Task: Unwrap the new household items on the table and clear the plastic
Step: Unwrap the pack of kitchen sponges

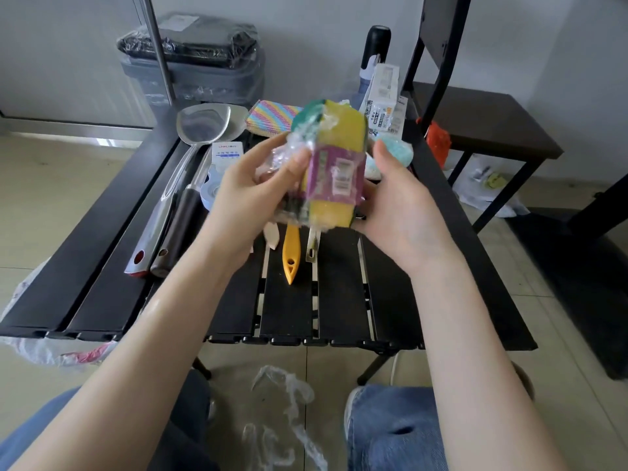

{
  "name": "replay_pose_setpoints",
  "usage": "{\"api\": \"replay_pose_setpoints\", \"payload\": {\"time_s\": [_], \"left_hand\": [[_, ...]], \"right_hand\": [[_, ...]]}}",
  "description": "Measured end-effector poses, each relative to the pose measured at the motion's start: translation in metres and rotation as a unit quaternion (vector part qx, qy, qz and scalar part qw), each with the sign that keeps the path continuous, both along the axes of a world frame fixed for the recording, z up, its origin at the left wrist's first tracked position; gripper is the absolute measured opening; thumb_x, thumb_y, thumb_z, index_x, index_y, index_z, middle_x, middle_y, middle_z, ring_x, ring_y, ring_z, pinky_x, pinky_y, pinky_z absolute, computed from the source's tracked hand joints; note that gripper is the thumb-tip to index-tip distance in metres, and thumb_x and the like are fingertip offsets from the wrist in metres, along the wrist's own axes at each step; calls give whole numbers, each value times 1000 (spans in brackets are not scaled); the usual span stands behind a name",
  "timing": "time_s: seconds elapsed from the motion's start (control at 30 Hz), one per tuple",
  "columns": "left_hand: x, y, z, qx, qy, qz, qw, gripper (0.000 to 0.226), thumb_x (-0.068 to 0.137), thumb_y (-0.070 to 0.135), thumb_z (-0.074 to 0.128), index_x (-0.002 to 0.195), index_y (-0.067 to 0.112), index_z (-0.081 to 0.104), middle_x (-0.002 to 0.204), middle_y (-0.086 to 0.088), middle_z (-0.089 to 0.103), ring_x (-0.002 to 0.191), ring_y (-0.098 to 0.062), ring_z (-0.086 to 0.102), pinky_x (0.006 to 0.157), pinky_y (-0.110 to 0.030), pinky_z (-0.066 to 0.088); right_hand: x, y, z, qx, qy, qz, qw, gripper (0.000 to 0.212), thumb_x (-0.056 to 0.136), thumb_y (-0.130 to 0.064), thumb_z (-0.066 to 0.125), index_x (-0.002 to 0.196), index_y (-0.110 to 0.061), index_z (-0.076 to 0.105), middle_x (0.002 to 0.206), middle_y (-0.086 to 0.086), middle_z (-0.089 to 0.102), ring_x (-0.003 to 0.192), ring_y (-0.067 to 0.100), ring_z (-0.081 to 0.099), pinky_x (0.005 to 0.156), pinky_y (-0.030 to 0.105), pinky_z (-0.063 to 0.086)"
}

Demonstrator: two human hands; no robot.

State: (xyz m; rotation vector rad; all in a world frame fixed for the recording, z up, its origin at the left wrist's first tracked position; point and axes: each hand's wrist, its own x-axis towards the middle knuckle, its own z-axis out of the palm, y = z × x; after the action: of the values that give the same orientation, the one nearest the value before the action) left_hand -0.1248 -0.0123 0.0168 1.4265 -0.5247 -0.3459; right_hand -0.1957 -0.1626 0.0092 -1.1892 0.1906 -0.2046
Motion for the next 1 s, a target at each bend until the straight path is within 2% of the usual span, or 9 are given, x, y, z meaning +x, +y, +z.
{"api": "replay_pose_setpoints", "payload": {"time_s": [0.13,0.33,0.47,0.57,0.67,0.73,0.8,0.9,1.0], "left_hand": [[-2,4,5,-17,-18,-8,1000,14,96,15,53,106,17,62,64,11,70,51,0,64,43,-12,46],[-7,1,-1,-21,-91,5,996,20,94,6,55,95,18,71,78,7,74,74,-10,71,56,-20,55],[0,1,-2,-68,2,-29,997,25,86,14,48,84,17,73,86,-2,71,84,-18,68,63,-30,54],[7,8,4,-111,112,-97,983,47,97,21,24,103,-2,64,105,-7,70,108,-27,64,88,-47,53],[4,12,11,-139,116,-73,981,59,101,21,14,63,15,60,62,1,64,66,-22,68,76,-45,53],[2,9,10,-49,74,14,996,52,100,37,29,54,20,46,46,6,45,40,-12,49,58,-30,47],[2,6,4,53,-5,84,995,42,95,42,49,60,19,47,49,6,39,39,-8,38,47,-23,38],[2,2,-7,160,-123,68,977,8,92,28,57,91,20,61,68,5,55,54,-8,50,59,-27,46],[1,-4,-14,217,-182,37,958,21,91,25,59,111,30,57,102,11,52,81,1,55,68,-5,42]], "right_hand": [[2,3,-5,-33,45,-38,998,61,79,-48,64,136,-31,47,120,0,66,113,20,63,100,53,47],[7,12,-6,8,69,-107,992,57,86,-33,67,136,-32,39,121,3,63,101,19,66,81,47,58],[8,12,-8,18,77,-112,991,55,85,-37,65,133,-34,39,129,3,58,105,20,62,69,40,60],[5,6,-6,35,82,-135,987,70,74,-48,65,137,-31,38,120,1,61,106,21,62,71,43,60],[2,-2,-4,21,91,-147,985,65,80,-49,64,138,-31,40,118,0,62,109,21,62,84,49,56],[1,-5,-2,7,96,-165,982,55,86,-43,64,136,-30,43,114,-2,65,106,18,64,89,48,54],[-2,-10,-1,-40,94,-203,974,54,88,-39,65,135,-26,43,108,-3,67,99,13,67,86,40,57],[-13,-23,-5,-225,75,-268,934,53,83,-39,71,128,-29,44,112,-6,62,100,9,65,87,35,57],[-21,-35,-9,-419,126,-295,850,67,72,-58,70,128,-37,41,116,-6,51,110,15,55,93,45,51]]}}
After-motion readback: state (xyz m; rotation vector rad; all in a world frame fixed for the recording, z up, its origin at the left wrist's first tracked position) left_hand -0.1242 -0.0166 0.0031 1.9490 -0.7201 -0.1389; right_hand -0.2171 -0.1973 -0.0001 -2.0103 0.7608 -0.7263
